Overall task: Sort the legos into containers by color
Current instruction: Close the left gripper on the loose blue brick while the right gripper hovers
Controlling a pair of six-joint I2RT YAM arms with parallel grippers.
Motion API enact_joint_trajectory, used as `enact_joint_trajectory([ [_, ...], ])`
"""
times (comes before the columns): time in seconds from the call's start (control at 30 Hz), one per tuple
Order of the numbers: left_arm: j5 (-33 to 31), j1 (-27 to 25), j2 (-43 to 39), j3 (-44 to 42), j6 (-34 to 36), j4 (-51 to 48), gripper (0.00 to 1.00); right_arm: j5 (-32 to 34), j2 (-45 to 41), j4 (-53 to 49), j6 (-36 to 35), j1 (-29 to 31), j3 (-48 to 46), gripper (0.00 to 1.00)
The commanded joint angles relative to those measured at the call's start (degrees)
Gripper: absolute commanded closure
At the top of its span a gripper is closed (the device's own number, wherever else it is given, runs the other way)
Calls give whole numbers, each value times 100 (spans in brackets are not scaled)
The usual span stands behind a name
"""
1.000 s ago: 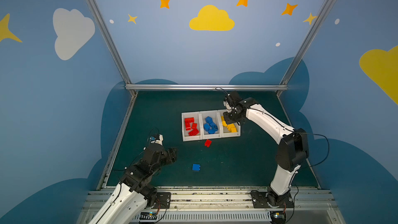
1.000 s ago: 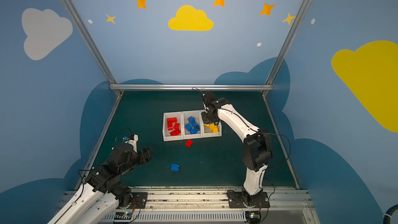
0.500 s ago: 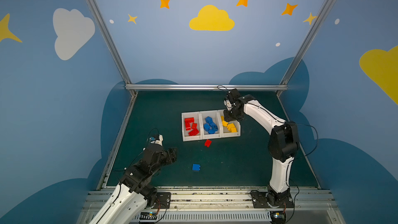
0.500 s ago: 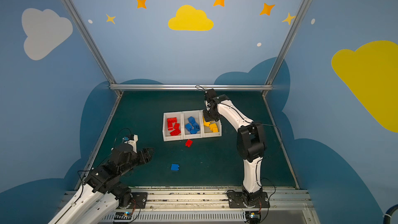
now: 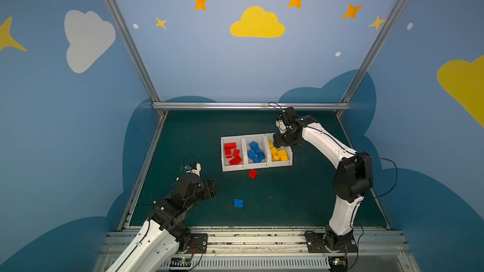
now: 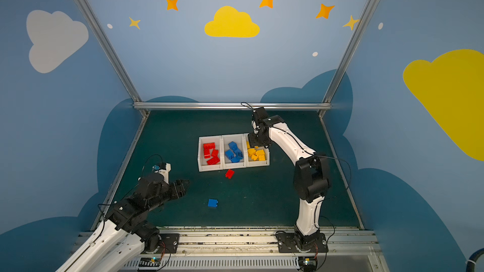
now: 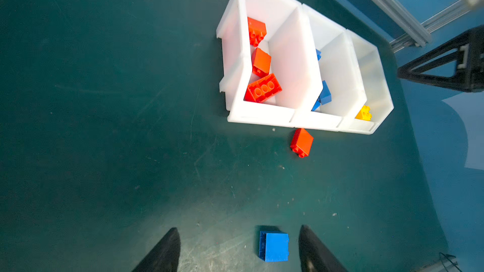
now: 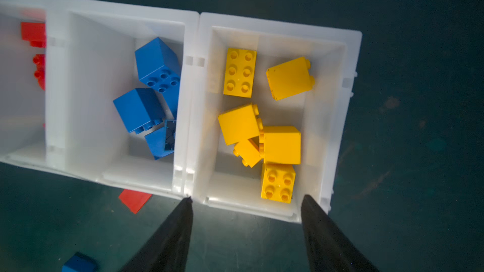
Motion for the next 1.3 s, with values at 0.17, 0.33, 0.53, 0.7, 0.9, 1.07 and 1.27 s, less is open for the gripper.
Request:
enact_joint_trajectory([
  [0.17,343,-347,662,-28,152,517,30,-218,-1164,218,372,-8,-1069,33],
  [0.33,206,-957,1350,15,103,919,31,-187,-1717,262,531,-16,-1635,33],
  [0.53,-95,-1582,2505,410,30,782,31,-131,-2188,324,692,-18,-2140,33],
  [0.7,-236,-1974,3339,833,31,729,30,-129,-2317,302,730,-23,-2300,32],
  [0.9,-249,-2342,4172,1220,44,584,30,-207,-2353,306,751,-23,-2412,33],
  [1.07,-298,-2542,4789,1512,-30,331,30,-216,-2406,328,780,-26,-2502,33],
  [1.27,-338,-2711,5367,1820,-51,121,30,-247,-2451,372,808,-24,-2616,32],
])
